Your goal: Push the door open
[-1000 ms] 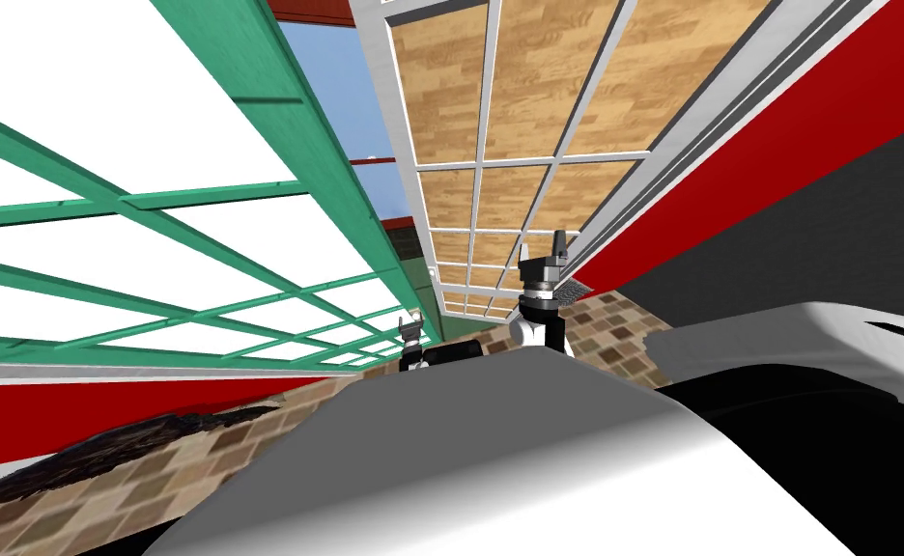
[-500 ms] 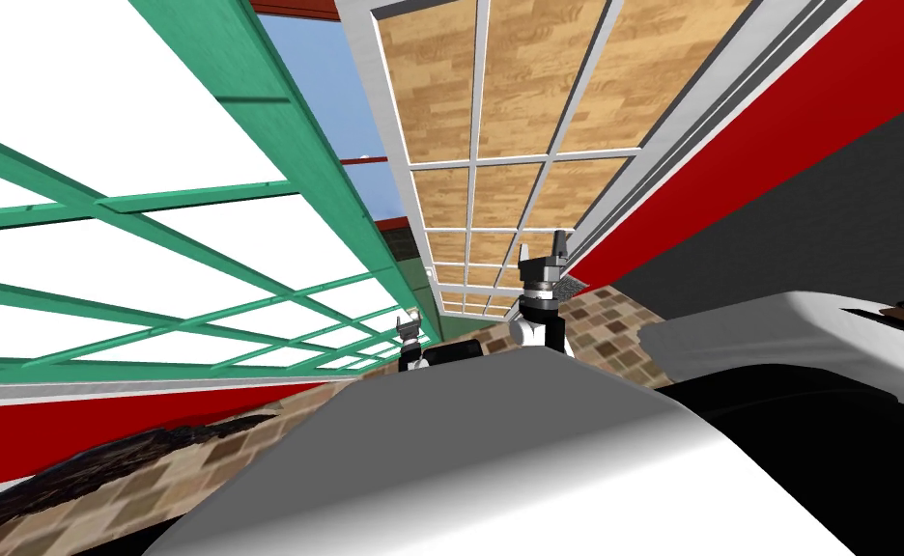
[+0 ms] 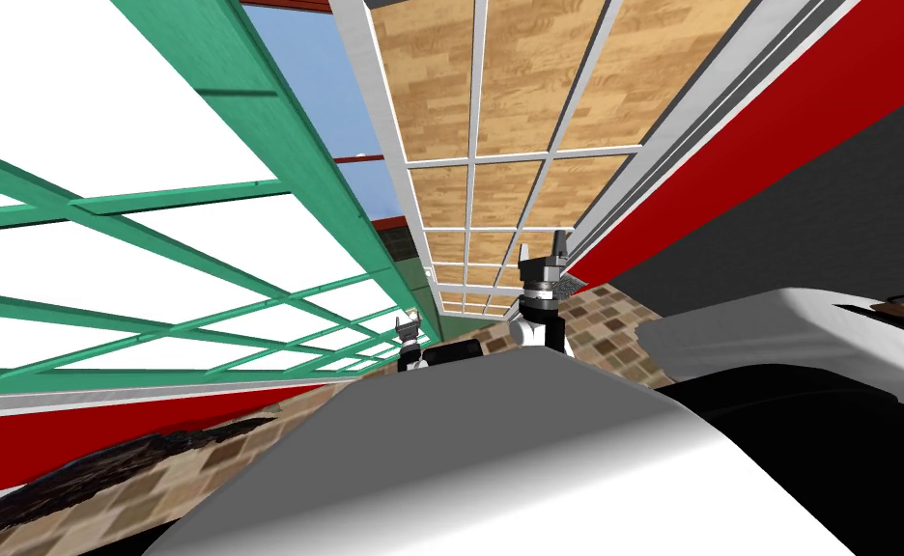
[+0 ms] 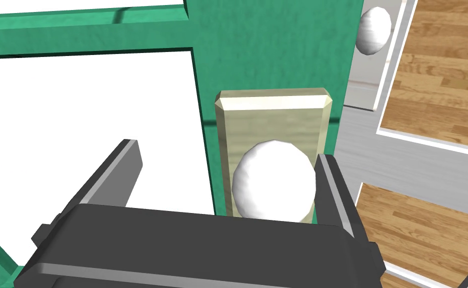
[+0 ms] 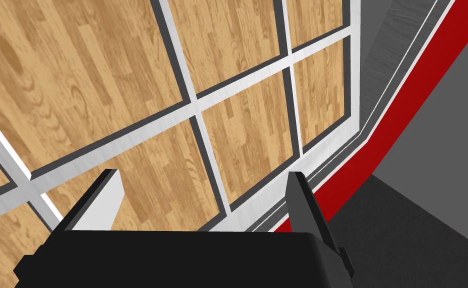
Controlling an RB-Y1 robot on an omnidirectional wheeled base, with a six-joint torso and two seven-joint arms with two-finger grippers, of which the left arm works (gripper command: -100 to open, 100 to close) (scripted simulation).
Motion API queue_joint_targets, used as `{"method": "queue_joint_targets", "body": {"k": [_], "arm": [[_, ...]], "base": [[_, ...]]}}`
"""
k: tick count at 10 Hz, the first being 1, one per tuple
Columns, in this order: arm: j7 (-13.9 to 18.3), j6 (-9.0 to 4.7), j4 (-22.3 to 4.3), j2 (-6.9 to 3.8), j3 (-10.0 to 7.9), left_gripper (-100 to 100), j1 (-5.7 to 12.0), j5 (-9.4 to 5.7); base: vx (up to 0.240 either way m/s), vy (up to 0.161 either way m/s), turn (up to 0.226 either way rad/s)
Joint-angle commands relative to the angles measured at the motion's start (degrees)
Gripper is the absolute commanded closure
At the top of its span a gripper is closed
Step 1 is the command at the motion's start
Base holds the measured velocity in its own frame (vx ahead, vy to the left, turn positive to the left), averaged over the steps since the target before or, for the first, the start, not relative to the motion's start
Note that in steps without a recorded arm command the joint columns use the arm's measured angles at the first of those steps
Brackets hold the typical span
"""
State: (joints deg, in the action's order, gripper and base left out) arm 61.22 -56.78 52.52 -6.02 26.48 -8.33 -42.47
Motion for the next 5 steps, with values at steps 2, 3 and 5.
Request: {"method": "queue_joint_targets", "body": {"k": [2, 3, 5], "arm": [[0.04, -1.09, -1.39, -1.16, -1.92, 100, 0.34, -0.81], [0.04, -1.09, -1.39, -1.16, -1.92, 100, 0.34, -0.81], [0.15, -0.23, -1.40, -0.25, -1.86, 100, 0.87, -0.49]], "base": [[-0.002, -0.006, 0.023], [0.008, -0.011, 0.005], [0.004, -0.003, -0.112]]}}
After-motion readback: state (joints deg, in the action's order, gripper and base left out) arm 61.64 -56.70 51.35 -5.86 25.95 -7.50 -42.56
